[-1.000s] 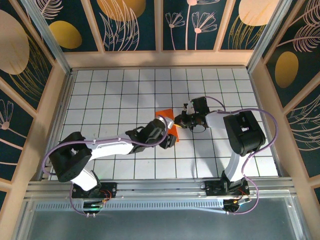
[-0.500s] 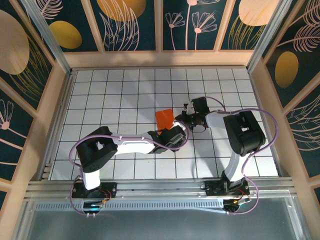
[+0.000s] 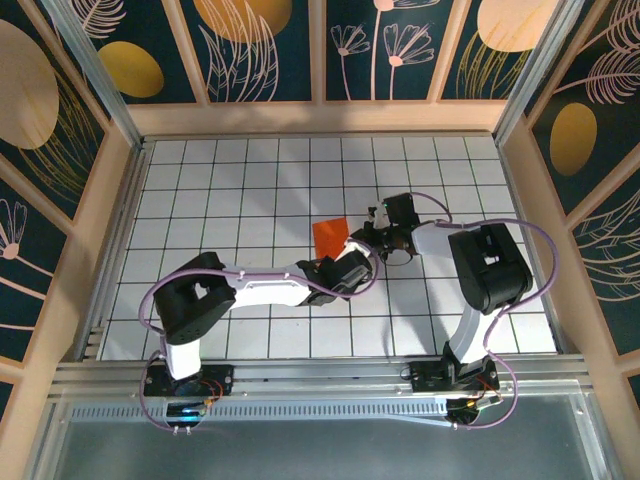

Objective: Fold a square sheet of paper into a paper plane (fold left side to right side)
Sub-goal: Fold the triangle a second time at the center of the table.

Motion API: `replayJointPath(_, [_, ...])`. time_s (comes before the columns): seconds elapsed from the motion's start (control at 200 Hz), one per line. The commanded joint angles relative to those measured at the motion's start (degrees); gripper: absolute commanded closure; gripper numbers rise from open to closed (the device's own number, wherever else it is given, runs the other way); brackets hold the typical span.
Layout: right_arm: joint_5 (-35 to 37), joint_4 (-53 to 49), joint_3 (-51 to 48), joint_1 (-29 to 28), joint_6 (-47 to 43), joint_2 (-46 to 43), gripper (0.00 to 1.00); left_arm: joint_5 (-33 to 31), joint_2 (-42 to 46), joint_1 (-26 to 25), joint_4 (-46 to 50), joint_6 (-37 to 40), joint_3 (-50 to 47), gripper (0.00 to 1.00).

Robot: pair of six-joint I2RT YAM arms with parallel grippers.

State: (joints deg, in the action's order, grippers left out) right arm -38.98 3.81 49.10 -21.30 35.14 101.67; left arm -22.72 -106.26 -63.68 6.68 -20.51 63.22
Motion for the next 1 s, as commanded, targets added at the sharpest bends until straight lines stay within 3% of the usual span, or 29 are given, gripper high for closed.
replayJointPath(0.0, [2.8,-2.5,2.1,0.5,-3.8,-4.7,0.82,4.0,4.0,1.8,-2.2,-2.2,-1.2,1.00])
replayJointPath(0.18, [7.2,-6.1,0.5,2.4,-8.9,-10.4,0.63,19.3,7.7,7.6,-8.2,-6.2,-5.8,1.00])
replayJointPath(0.32, [8.3,-7.2,-3.2,3.7,-11.1,-14.7,0.60,30.5,7.7,11.8,-12.3,-10.2,-7.1,1.00])
replayJointPath(0.385, [7.9,-7.1,-5.2,3.7,-11.7,-16.2,0.64,35.0,7.7,13.6,-14.5,-12.9,-9.3,1.00])
replayJointPath(0.611, [3.5,-3.1,-12.1,1.7,-10.5,-16.8,1.00,44.5,6.6,18.8,-23.3,-20.7,-14.0,1.00])
replayJointPath(0.996, [3.6,0.3,-12.8,-4.8,-9.2,-9.6,1.00,45.5,5.1,21.0,-27.0,-24.7,-17.4,1.00])
